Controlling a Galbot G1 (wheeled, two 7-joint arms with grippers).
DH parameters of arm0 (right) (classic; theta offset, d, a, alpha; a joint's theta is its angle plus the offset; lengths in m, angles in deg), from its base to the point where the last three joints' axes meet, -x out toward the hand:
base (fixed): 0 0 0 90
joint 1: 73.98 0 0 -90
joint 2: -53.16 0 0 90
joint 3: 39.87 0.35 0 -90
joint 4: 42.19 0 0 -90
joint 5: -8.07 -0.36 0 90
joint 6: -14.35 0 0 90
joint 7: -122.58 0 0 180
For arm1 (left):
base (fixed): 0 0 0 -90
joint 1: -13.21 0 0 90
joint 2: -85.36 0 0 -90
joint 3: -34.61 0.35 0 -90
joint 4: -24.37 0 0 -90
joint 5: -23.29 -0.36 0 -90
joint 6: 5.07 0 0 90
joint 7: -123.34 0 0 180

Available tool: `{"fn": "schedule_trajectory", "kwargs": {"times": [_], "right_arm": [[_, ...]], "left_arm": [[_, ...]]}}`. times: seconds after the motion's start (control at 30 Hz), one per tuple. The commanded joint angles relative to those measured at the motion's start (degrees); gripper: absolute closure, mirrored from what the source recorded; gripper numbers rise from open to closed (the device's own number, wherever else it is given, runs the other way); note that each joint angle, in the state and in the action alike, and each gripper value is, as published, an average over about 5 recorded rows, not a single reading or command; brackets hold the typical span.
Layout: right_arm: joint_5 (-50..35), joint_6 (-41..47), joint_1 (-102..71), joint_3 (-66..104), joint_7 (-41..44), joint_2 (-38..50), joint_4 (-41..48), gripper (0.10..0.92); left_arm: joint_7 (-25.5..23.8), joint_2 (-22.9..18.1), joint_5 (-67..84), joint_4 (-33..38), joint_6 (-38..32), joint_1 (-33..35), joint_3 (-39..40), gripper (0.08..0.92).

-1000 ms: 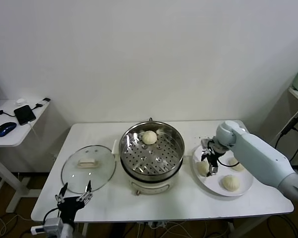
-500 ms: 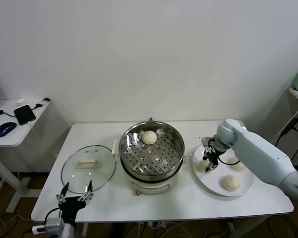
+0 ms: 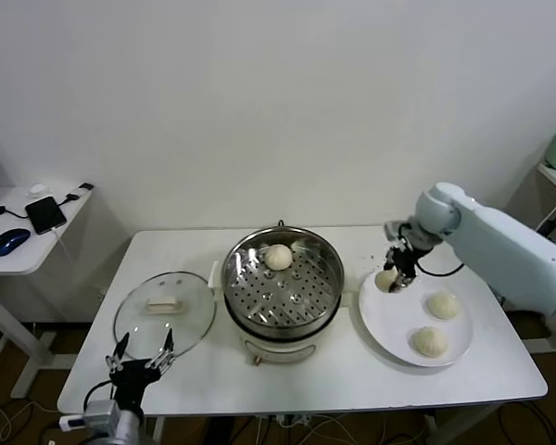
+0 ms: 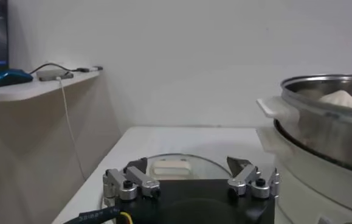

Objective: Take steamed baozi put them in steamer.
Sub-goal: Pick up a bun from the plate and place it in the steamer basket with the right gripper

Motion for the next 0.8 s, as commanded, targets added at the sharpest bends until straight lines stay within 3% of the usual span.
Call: {"fn": "schedule_trajectory", "kwargs": {"times": [0.03, 0.33, 0.8], "right_arm": [[-13.19, 5.32, 18.08, -13.27, 1.89, 1.0, -4.57, 0.516], [-26.12, 14.8, 28.62, -22.34, -0.63, -9.99, -6.17, 0.516], [-24.09, 17.4, 16.61, -22.57, -5.5, -33.35, 7.52, 0.516]], "left_arm": [[-0.01, 0.29, -0.03, 0.44, 0.33, -0.23, 0.0, 0.177], [-0.12, 0.84, 0.52, 0.96, 1.19, -1.28, -0.19, 0.177], [-0.2, 0.74, 1.58, 1.62, 1.69, -1.56, 0.39, 0.177]]}}
